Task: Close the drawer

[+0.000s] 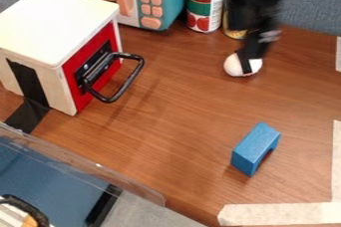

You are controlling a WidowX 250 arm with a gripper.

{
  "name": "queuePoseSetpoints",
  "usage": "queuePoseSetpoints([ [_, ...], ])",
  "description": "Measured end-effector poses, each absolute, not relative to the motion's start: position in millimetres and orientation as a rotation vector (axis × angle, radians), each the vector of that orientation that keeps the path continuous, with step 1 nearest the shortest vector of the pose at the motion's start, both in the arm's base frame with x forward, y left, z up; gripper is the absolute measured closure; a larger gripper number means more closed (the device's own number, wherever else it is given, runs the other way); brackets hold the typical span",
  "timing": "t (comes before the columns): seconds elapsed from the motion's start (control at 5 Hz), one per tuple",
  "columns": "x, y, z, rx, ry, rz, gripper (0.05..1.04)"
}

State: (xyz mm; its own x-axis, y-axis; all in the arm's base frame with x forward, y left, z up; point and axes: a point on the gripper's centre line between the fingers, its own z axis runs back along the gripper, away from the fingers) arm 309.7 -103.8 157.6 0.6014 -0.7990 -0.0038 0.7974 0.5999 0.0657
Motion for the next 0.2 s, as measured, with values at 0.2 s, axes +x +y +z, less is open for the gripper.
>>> queuePoseSetpoints([
  [0.2, 277.8, -83.4, 197.9, 0.192, 0.043, -0.664, 0.083],
])
